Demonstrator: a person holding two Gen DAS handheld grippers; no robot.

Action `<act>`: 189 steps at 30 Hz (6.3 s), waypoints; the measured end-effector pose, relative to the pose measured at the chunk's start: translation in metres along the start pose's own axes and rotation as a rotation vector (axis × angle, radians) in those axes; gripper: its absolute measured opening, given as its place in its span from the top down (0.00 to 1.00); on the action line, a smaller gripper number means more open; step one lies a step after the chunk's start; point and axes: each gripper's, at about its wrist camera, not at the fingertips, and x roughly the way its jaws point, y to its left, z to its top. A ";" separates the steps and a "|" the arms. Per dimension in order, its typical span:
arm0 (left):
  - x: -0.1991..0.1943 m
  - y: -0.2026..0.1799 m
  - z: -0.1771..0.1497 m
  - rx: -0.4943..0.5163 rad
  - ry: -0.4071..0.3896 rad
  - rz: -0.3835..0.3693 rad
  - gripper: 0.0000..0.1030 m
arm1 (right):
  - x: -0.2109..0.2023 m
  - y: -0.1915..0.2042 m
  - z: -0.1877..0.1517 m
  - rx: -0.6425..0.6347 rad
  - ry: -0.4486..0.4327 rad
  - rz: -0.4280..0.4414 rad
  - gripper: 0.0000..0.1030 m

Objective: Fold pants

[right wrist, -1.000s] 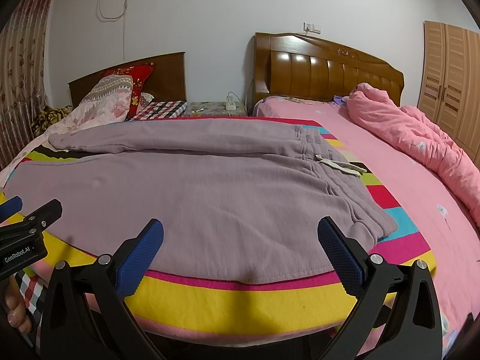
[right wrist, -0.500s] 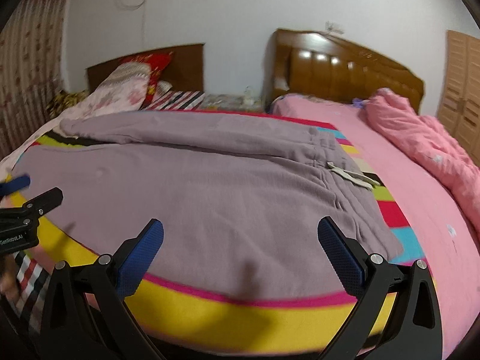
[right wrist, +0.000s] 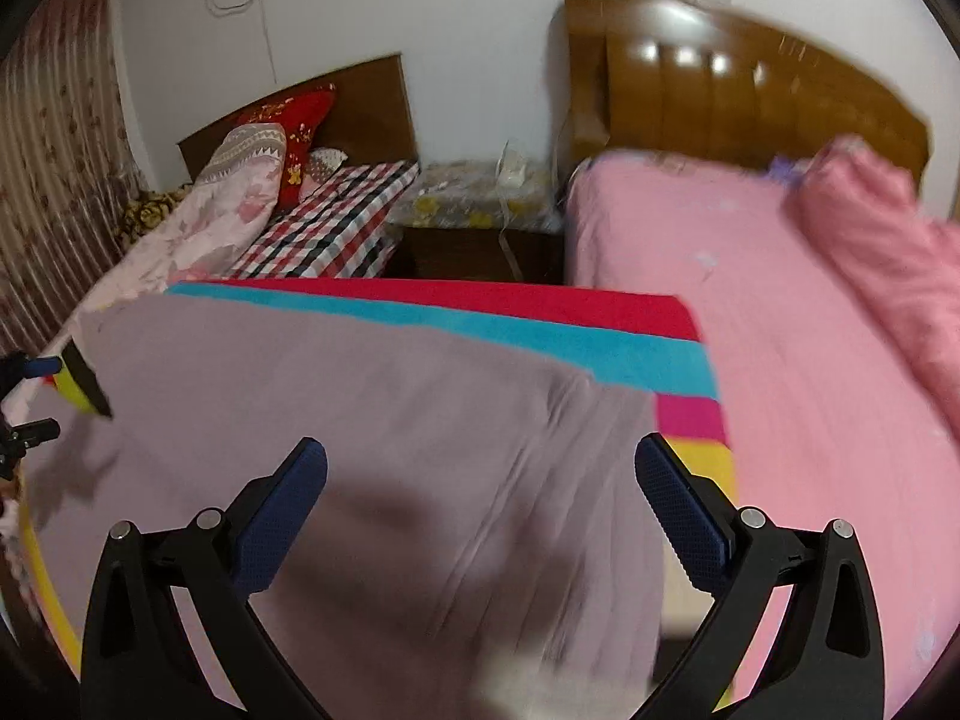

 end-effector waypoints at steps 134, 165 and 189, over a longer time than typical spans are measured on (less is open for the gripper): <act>-0.070 0.029 -0.234 -0.737 -0.092 -0.072 0.91 | -0.143 0.021 -0.277 0.656 -0.110 0.202 0.79; -0.075 0.008 -0.249 -0.747 -0.090 -0.133 0.95 | -0.151 0.047 -0.278 0.584 -0.072 0.092 0.87; -0.091 0.005 -0.241 -0.694 -0.171 -0.064 0.95 | -0.155 0.051 -0.274 0.563 -0.094 0.094 0.89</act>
